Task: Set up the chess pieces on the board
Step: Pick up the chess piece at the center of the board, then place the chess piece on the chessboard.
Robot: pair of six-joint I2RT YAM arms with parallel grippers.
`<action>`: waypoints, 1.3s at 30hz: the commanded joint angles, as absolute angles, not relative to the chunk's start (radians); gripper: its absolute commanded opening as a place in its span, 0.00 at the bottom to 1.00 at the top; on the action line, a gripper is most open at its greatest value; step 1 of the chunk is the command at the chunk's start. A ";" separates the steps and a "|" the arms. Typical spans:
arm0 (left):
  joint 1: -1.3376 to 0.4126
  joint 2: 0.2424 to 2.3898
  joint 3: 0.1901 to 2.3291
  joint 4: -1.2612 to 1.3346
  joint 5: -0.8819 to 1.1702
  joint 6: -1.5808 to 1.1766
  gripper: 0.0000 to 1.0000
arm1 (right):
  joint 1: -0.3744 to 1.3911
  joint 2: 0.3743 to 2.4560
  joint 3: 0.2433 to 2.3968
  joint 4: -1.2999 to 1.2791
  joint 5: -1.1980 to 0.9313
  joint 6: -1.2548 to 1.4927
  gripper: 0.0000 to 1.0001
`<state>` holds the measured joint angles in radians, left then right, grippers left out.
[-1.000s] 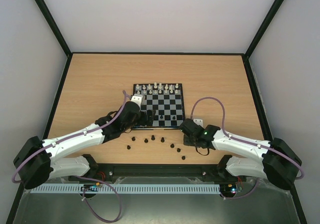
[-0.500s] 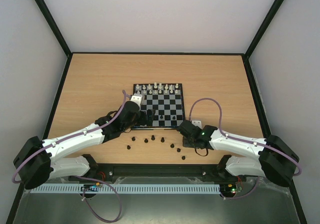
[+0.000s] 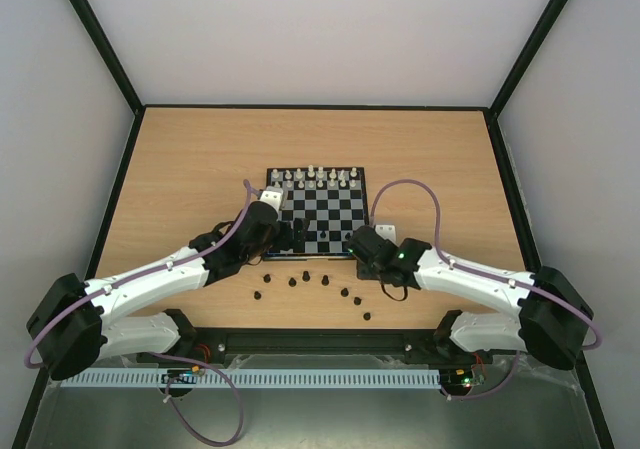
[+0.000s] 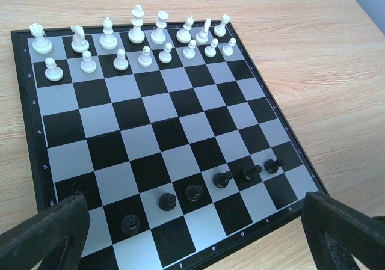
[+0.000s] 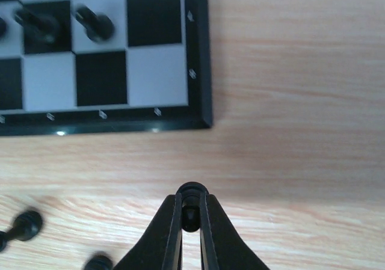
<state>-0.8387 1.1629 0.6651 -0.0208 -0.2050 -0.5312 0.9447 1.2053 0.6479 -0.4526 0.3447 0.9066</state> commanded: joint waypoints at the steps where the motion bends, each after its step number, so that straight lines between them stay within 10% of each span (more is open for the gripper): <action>1: -0.831 1.150 0.661 -0.019 -0.199 -0.537 0.99 | 0.933 1.261 0.733 -0.514 0.411 0.849 0.05; 39: -0.791 1.182 0.663 -0.031 -0.205 -0.534 0.99 | 0.721 1.619 0.954 -0.348 0.280 0.557 0.04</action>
<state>-0.8013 1.1736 0.6651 -0.0288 -0.2028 -0.5316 0.7296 1.6016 0.9360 -0.3408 0.2893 0.5755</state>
